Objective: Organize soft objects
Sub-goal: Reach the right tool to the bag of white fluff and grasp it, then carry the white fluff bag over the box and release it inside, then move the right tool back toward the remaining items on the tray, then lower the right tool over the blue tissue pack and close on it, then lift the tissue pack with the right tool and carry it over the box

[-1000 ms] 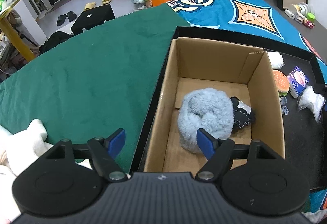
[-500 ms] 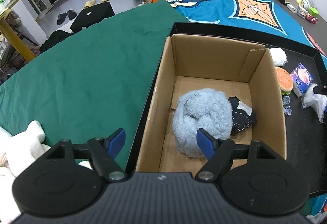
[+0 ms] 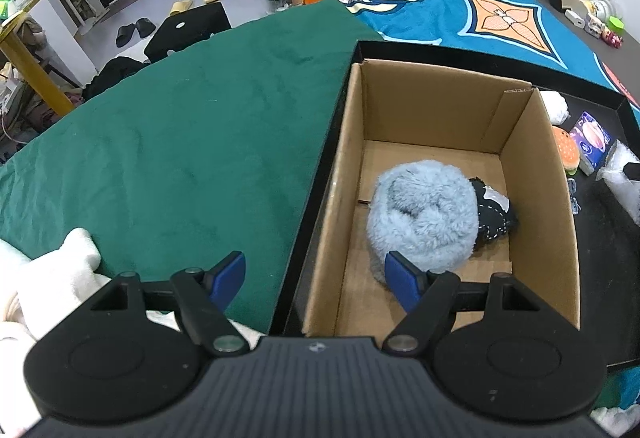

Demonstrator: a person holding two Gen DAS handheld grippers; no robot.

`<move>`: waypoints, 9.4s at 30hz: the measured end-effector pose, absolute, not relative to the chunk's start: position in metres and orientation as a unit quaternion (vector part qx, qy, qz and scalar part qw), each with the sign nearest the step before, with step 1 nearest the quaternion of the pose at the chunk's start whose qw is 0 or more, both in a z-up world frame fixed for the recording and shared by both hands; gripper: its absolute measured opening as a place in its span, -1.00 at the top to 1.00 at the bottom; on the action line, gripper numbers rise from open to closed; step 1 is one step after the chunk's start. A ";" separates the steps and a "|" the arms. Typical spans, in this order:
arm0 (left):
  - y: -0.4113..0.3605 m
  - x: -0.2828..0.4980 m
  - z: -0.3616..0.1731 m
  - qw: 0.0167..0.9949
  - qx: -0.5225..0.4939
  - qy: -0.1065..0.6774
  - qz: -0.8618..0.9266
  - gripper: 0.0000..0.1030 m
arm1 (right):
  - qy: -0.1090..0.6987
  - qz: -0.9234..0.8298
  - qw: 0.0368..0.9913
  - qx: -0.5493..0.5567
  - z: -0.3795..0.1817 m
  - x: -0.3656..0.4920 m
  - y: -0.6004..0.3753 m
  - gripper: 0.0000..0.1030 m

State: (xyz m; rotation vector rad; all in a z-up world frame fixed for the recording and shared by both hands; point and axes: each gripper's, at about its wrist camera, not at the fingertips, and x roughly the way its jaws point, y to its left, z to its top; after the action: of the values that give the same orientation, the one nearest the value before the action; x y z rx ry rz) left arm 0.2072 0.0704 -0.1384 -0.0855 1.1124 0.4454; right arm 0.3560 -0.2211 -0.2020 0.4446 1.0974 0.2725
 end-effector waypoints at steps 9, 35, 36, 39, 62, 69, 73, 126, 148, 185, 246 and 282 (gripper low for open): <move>0.079 0.196 -0.130 0.832 -0.039 0.516 0.201 -0.46 | 0.494 0.175 0.831 0.187 -0.174 0.331 -0.201 0.46; 0.096 0.196 -0.126 0.849 -0.083 0.500 0.148 -0.37 | 0.442 0.275 0.850 0.082 -0.096 0.302 -0.100 0.46; 0.097 0.196 -0.127 0.850 -0.087 0.499 0.147 -0.34 | 0.441 0.279 0.850 0.072 -0.095 0.301 -0.095 0.46; 0.100 0.197 -0.129 0.850 -0.103 0.497 0.143 -0.22 | 0.442 0.293 0.846 0.046 -0.092 0.299 -0.078 0.46; 0.121 0.195 -0.156 0.854 -0.167 0.480 0.108 0.80 | 0.466 0.348 0.813 -0.017 -0.092 0.295 0.023 0.23; 0.126 0.197 -0.157 0.856 -0.176 0.474 0.108 0.79 | 0.467 0.325 0.822 -0.017 -0.087 0.300 0.008 -0.19; 0.127 0.198 -0.157 0.853 -0.180 0.477 0.109 0.78 | 0.460 0.313 0.831 -0.019 -0.083 0.302 -0.010 -0.33; 0.085 0.238 -0.138 0.822 -0.067 0.526 0.206 -0.58 | 0.493 0.207 0.843 0.063 -0.188 0.386 -0.165 -0.51; 0.089 0.250 -0.148 0.811 -0.059 0.540 0.218 -0.58 | 0.507 0.124 0.853 0.026 -0.228 0.415 -0.151 -0.50; 0.063 0.223 -0.135 0.812 -0.039 0.536 0.225 -0.58 | 0.550 0.164 0.818 0.047 -0.222 0.390 -0.202 0.04; 0.073 0.183 -0.128 0.853 -0.022 0.487 0.186 -0.45 | 0.396 0.255 0.882 -0.011 -0.123 0.332 -0.158 0.02; 0.090 0.177 -0.154 0.856 -0.084 0.485 0.159 0.75 | 0.385 0.371 0.840 -0.089 -0.122 0.286 -0.056 0.02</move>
State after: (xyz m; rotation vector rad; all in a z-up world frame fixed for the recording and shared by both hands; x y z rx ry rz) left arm 0.1774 0.0897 -0.1544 -0.1769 1.0194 0.3345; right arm 0.2862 -0.0564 -0.1221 -0.1877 0.8144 0.7843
